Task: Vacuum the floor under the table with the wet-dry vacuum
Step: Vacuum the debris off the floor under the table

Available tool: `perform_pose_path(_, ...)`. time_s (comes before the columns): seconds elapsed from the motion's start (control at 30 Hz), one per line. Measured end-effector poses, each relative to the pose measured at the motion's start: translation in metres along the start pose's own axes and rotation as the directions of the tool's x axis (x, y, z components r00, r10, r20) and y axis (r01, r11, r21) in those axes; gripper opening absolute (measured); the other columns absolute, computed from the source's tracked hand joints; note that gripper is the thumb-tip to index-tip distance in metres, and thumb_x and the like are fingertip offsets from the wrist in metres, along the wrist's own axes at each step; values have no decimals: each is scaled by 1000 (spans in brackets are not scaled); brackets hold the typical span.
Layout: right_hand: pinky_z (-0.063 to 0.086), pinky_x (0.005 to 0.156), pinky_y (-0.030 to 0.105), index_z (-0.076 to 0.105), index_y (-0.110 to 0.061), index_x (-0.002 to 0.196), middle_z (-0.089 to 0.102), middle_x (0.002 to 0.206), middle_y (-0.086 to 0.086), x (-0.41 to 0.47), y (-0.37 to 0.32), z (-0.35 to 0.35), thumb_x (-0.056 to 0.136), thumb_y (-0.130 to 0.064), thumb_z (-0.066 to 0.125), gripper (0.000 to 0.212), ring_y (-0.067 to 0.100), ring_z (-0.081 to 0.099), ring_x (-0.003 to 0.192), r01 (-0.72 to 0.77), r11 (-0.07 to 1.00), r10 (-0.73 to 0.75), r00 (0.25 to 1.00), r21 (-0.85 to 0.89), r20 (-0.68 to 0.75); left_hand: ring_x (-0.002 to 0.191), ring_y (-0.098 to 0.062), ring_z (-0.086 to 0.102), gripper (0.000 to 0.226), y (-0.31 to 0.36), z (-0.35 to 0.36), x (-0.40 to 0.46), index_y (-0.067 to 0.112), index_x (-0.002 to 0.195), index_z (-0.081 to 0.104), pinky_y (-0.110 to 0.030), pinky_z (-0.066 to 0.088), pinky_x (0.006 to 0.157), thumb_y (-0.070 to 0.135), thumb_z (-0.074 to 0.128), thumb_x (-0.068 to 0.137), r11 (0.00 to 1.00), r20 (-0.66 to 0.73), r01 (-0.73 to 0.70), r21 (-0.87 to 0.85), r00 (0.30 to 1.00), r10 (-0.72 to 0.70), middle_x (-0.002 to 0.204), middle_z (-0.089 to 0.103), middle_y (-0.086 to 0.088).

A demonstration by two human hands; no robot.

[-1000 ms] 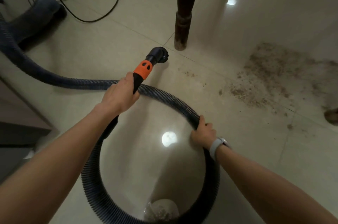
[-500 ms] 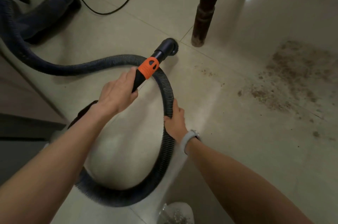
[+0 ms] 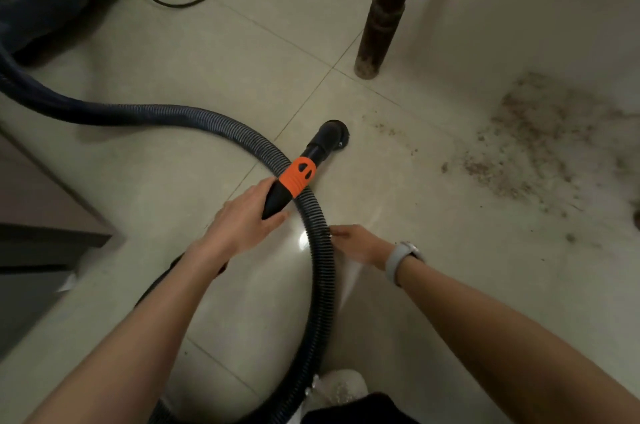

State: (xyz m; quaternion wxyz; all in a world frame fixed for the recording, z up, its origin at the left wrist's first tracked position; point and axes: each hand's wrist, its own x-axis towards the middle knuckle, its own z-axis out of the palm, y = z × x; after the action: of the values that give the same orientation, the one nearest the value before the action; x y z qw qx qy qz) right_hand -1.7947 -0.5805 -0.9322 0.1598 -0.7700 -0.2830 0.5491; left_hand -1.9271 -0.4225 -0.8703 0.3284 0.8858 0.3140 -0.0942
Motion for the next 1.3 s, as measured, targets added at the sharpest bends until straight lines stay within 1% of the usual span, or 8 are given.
perform_pose_path(0.17, 41, 69, 31, 57, 13, 95, 52, 82, 13, -1, -14, -26, 101, -19, 37, 38, 22, 47, 77, -20, 917, 122, 965, 399, -231, 76, -17, 54, 42, 11, -3, 1, 22, 124, 40, -30, 42, 64, 37, 58, 89, 1000, 22, 18, 1, 1000, -18, 96, 55, 2)
perform_pose_path(0.27, 48, 71, 30, 53, -9, 100, 61, 86, 7, 2, -37, -35, 101, -31, 39, 26, 21, 59, 79, 67, 639, 110, 978, 766, -177, 70, -15, 56, 40, 22, 1, 7, 20, 119, 40, -30, 46, 60, 37, 60, 89, 995, 63, 68, -72, 996, -63, 89, 57, 1)
perform_pose_path(0.5, 52, 78, 44, 44, -3, 116, 53, 101, 15, 11, -48, -53, 99, -15, 46, 22, 26, 59, 91, 63, 201, 25, 997, 978, -70, 80, -18, 58, 41, 59, 25, 12, 15, 120, 47, -28, 41, 65, 37, 60, 88, 994, -18, 42, -106, 999, -44, 94, 58, 0)
perform_pose_path(0.67, 49, 82, 50, 39, -7, 126, 52, 104, 14, 22, -63, -75, 98, -15, 48, 31, 25, 57, 88, 55, 272, 64, 995, 961, -75, 86, -30, 59, 43, 52, 23, 16, 15, 117, 47, -32, 40, 67, 49, 51, 90, 983, -74, 107, 151, 993, -97, 95, 62, -8)
perform_pose_path(0.83, 45, 93, 51, 39, -8, 119, 53, 97, 12, 31, -78, -95, 97, -15, 50, 26, 27, 57, 93, 38, 292, 103, 992, 956, -71, 71, -22, 50, 46, 45, 15, 23, 21, 116, 43, -31, 37, 66, 58, 40, 91, 938, -116, 173, 300, 983, -144, 82, 55, -1)
perform_pose_path(0.93, 48, 89, 50, 40, -6, 120, 52, 89, 10, 34, -74, -104, 96, -16, 51, 28, 23, 55, 80, 46, 306, 151, 984, 951, -96, 68, -21, 54, 47, 45, 19, 28, 22, 113, 45, -30, 39, 64, 62, 38, 89, 939, -104, 155, 308, 986, -128, 75, 54, 2)
perform_pose_path(1.17, 53, 80, 43, 39, -8, 133, 55, 102, 11, 28, -39, -85, 95, -23, 54, 43, 27, 58, 95, 114, 266, 177, 970, 957, -164, 63, -17, 55, 44, 48, 29, 20, 24, 106, 48, -30, 38, 60, 62, 39, 87, 960, -29, 64, 274, 998, -59, 67, 52, 7)
perform_pose_path(1.3, 52, 92, 45, 38, -8, 133, 57, 105, 13, 24, -33, -62, 96, -27, 52, 43, 31, 61, 104, 86, 224, 124, 985, 971, -116, 59, -16, 52, 41, 40, 38, 0, 24, 104, 48, -29, 32, 57, 61, 41, 88, 963, -35, 101, 252, 995, -95, 62, 50, 8)
